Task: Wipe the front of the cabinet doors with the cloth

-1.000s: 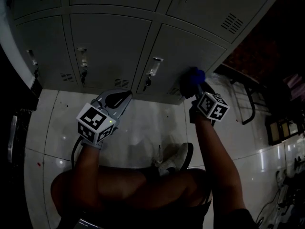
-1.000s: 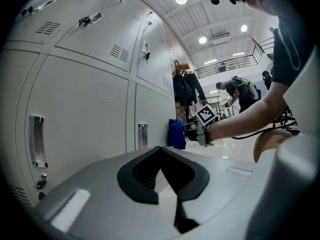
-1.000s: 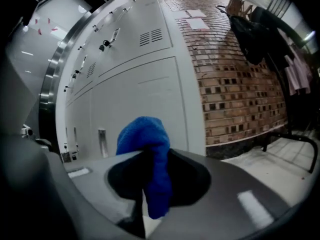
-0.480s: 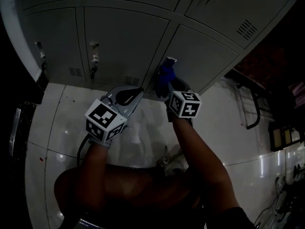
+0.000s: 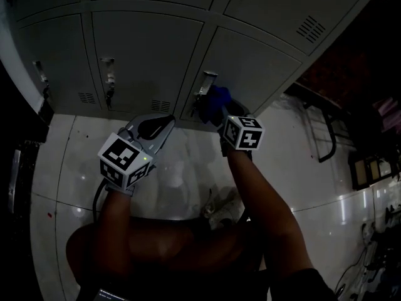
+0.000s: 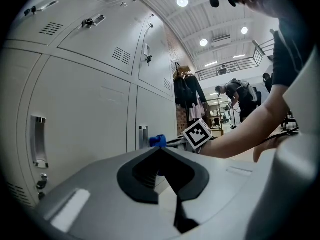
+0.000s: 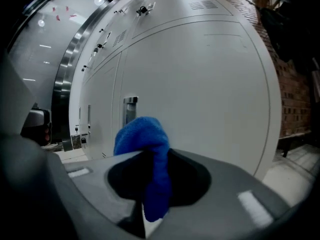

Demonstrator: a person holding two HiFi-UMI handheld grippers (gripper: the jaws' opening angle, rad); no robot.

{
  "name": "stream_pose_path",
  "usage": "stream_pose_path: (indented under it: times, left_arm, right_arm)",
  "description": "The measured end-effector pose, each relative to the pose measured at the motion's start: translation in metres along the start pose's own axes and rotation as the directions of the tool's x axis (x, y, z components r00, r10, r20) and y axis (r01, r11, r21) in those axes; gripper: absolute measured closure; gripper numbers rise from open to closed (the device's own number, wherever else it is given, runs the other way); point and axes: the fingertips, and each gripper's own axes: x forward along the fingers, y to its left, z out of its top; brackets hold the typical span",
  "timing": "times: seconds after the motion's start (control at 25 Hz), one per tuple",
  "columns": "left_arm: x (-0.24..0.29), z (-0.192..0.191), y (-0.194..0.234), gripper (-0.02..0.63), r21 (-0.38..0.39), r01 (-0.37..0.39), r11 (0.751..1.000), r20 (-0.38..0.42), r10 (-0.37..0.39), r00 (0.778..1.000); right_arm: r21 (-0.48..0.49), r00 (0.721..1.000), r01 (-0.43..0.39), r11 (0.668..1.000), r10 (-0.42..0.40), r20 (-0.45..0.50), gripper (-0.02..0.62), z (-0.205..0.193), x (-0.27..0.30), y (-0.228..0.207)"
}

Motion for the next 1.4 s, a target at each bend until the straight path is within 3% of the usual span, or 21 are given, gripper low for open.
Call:
stream_pose_path:
  times: [0.44, 0.76, 0.96, 1.16, 1.4]
  left_arm:
    - [0.003, -0.005, -0.004, 0.606, 0.012, 0.01, 1.0, -0.022, -0.01, 1.0]
    - [0.004, -0.006, -0.003, 0.606, 0.015, 0.01, 1.0, -0.025, -0.009, 1.0]
    - [0.002, -0.004, -0.001, 0.606, 0.008, 0.003, 1.0, -0.019, -0.003, 1.0]
    - [-0.001, -0.001, -0.001, 0.606, 0.001, -0.004, 1.0, -0.007, 0.004, 1.0]
    - [-0.004, 0.005, 0.004, 0.606, -0.012, -0.019, 1.0, 0.012, 0.019, 1.0]
  right_arm:
    - [0.109, 0.978, 0.207, 0.972, -0.205, -0.031, 0.518, -0.023, -0.051, -0.119]
    - [0.141, 0.959, 0.283, 0.949, -0.28, -0.041, 0.518, -0.036, -0.069, -0.159]
    - [0.108, 0.976, 0.217, 0.97, -0.216, -0.024, 0.518, -0.031, -0.07, -0.113]
    - [0.103, 0.999, 0.054, 0.993, -0.054, -0.001, 0.518, -0.023, -0.054, -0.021]
    - [0.073, 0.993, -0.114, 0.991, 0.116, -0.023, 0.518, -0.037, -0.02, 0.084]
